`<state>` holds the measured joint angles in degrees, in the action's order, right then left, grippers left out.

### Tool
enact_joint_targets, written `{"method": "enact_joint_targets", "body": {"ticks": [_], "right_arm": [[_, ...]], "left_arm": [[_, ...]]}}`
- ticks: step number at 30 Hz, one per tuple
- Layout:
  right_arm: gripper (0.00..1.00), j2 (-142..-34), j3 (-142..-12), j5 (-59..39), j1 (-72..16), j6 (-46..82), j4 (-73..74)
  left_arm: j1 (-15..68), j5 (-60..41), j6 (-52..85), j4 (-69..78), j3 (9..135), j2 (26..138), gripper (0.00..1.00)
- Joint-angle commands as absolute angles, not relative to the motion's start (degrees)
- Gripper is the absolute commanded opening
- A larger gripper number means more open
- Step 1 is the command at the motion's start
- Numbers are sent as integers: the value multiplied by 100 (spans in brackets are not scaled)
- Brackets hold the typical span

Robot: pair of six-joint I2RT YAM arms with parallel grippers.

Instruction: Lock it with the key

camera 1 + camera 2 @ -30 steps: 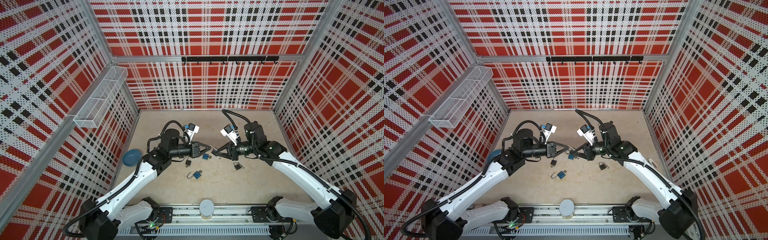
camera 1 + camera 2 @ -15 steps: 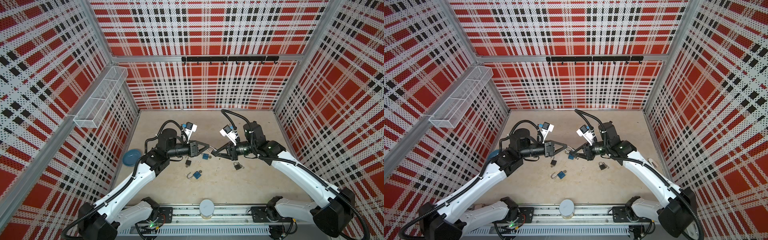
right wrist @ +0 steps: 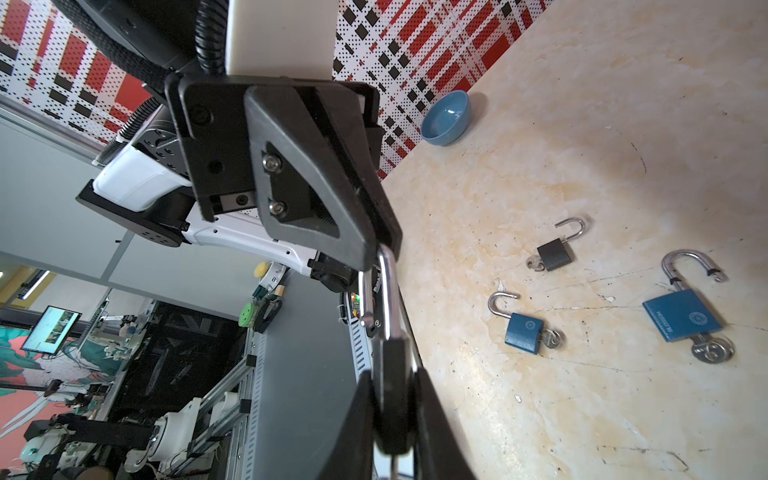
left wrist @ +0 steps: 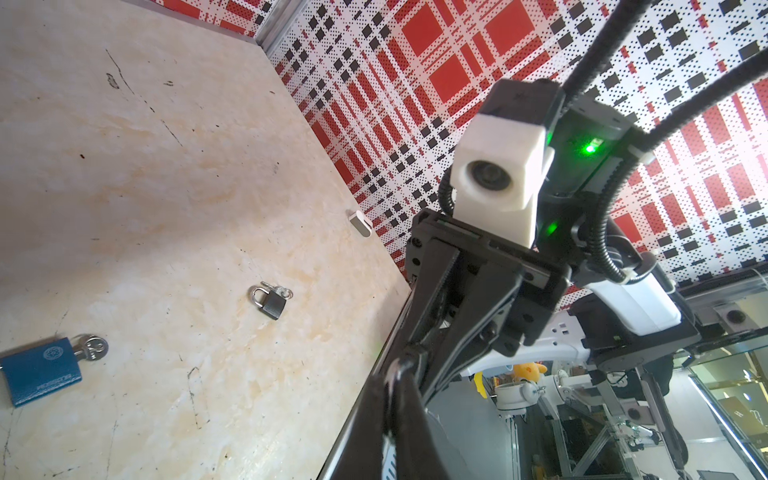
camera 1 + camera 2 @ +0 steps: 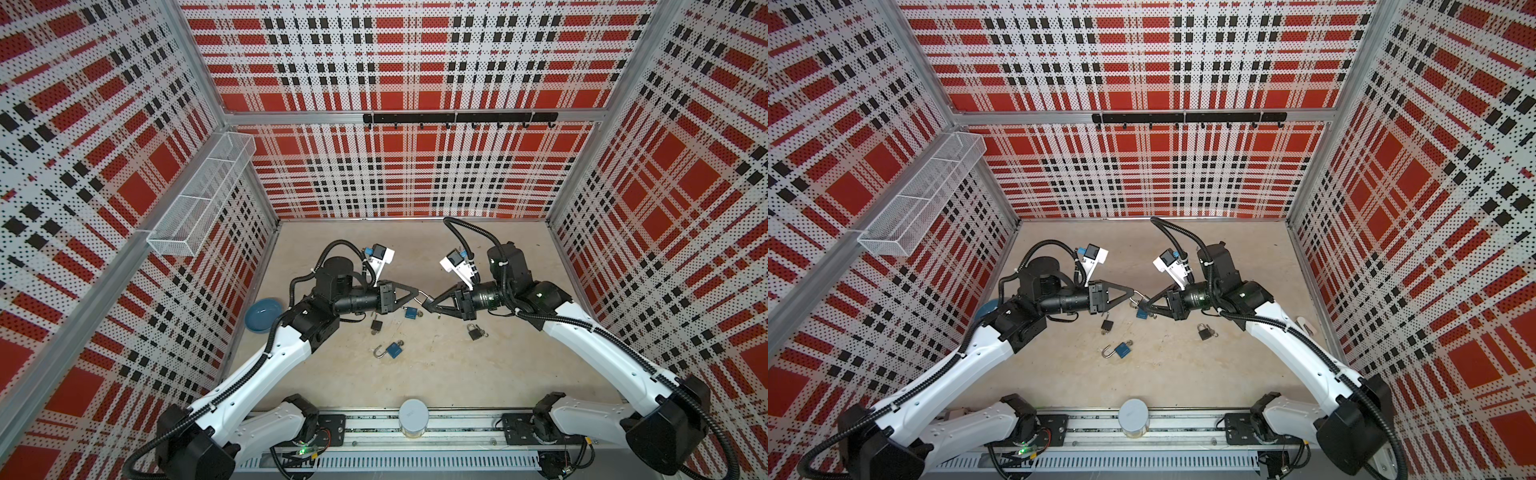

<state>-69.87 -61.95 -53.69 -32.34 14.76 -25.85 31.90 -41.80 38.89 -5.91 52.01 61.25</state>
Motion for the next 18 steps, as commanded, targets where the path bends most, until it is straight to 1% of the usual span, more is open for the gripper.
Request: {"method": "enact_joint_targets", "body": {"ticks": [1,7,15,18], "right_arm": [[0,-6946,-6287,-5798,-3223,1667,-2009],[0,-6857,-6178,-6193,-3218,2184,-1501],[0,-6750,-6060,-6419,-3234,2520,-1099],[0,-6715,-5944,-6455,-3233,2957,-669]], "left_arm": [[3136,-4256,3809,-446,5100,6146,0],[3077,-4126,3651,-445,4983,6091,0],[3066,-4048,3549,-380,4906,6073,0],[3064,-4028,3557,-329,4853,6070,0]]}}
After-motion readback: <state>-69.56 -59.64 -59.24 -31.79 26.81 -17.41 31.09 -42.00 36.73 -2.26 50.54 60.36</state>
